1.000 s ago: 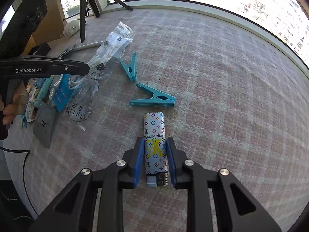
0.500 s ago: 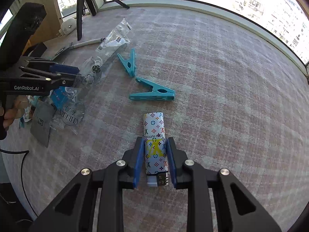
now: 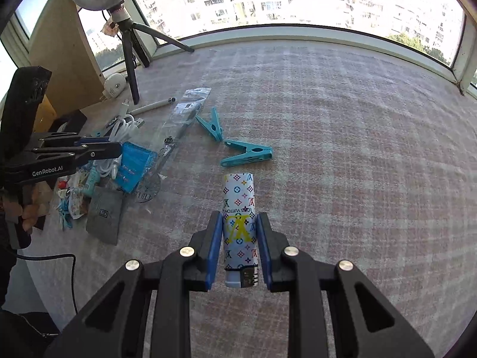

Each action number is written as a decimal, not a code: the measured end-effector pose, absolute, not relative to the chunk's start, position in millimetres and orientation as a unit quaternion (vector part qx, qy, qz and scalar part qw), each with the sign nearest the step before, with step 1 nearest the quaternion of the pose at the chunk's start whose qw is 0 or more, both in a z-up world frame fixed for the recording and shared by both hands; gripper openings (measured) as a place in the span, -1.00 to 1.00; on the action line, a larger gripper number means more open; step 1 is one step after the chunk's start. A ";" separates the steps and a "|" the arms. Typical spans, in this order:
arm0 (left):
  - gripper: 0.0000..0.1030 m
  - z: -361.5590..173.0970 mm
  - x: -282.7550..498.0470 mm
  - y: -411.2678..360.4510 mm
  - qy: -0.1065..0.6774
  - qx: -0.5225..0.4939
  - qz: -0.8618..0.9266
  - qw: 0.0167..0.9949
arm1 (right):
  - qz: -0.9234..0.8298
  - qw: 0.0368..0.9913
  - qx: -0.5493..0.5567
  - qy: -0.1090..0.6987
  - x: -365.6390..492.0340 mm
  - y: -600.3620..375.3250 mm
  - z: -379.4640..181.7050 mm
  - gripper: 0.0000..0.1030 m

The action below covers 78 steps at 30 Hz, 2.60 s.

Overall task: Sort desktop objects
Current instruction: 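Carry white cable and patterned lighter into the black tray and release both, then move both grippers back over the pile of items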

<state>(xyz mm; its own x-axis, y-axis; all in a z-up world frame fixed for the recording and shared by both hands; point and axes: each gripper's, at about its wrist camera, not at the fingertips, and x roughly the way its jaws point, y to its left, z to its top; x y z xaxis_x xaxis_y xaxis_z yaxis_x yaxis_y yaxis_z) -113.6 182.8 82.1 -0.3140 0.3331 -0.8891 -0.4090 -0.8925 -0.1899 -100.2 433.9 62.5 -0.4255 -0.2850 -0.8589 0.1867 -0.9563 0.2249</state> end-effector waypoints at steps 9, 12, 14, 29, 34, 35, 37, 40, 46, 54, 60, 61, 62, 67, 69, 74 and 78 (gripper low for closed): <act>-0.66 130.5 -83.7 109.7 -0.003 -0.493 0.846 0.201 | -0.867 0.140 0.474 -0.063 -57.9 390.9 119.5 -0.55; -0.66 137.2 -67.0 72.6 -0.020 -0.484 0.855 0.185 | -0.873 0.151 0.460 -0.057 -47.5 361.8 136.3 -0.55; -0.66 141.0 -53.5 45.9 -0.028 -0.478 0.861 0.174 | -0.875 0.162 0.453 -0.051 -42.1 340.0 146.0 -0.55; -0.66 169.5 13.9 -200.0 -0.054 -0.444 0.894 0.021 | -0.856 0.289 0.428 -0.007 -39.6 105.6 190.0 -0.55; -0.66 171.4 -2.3 -262.8 -0.054 -0.440 0.896 -0.009 | -0.837 0.333 0.434 0.011 -34.9 21.4 183.7 -0.55; -0.66 171.2 -7.4 -272.2 -0.055 -0.439 0.897 -0.011 | -0.833 0.341 0.436 0.016 -33.6 4.8 181.8 -0.55; -0.66 169.7 -18.3 -287.3 -0.056 -0.439 0.897 -0.014 | -0.824 0.354 0.442 0.024 -32.2 -24.6 176.1 -0.55; -0.66 167.1 -37.0 -305.6 -0.057 -0.438 0.897 -0.013 | -0.813 0.369 0.449 0.035 -30.7 -61.1 168.8 -0.55; -0.64 158.9 -77.3 -326.7 -0.055 -0.439 0.897 -0.006 | -0.797 0.393 0.456 0.049 -34.3 -111.7 162.5 -0.54; -0.15 152.6 -102.7 -351.4 -0.080 -0.424 0.901 -0.035 | -0.810 0.372 0.451 0.049 -49.0 -123.8 163.2 0.13; -0.15 148.1 -92.6 -346.1 -0.090 -0.427 0.900 -0.012 | -0.819 0.344 0.458 0.035 -57.3 -99.4 157.1 0.13; -0.15 148.2 -89.1 -342.6 -0.091 -0.426 0.900 -0.007 | -0.820 0.340 0.459 0.031 -57.5 -93.8 156.1 0.13; -0.15 148.3 -85.3 -338.7 -0.090 -0.426 0.900 -0.002 | -0.822 0.335 0.460 0.028 -57.0 -87.8 155.4 0.13; -0.15 152.3 -64.1 -314.2 -0.089 -0.421 0.902 0.025 | -0.833 0.310 0.458 0.014 -51.3 -52.2 153.5 0.13; -0.15 154.2 -57.1 -302.1 -0.081 -0.422 0.902 0.032 | -0.839 0.298 0.455 0.003 -48.4 -33.9 153.4 0.13; -0.15 159.1 -41.1 -270.4 -0.067 -0.427 0.900 0.058 | -0.852 0.252 0.458 -0.027 -41.9 26.6 148.7 0.13; -0.15 162.0 -33.6 -241.8 -0.059 -0.433 0.896 0.084 | -0.860 0.206 0.463 -0.060 -37.8 84.5 141.5 0.13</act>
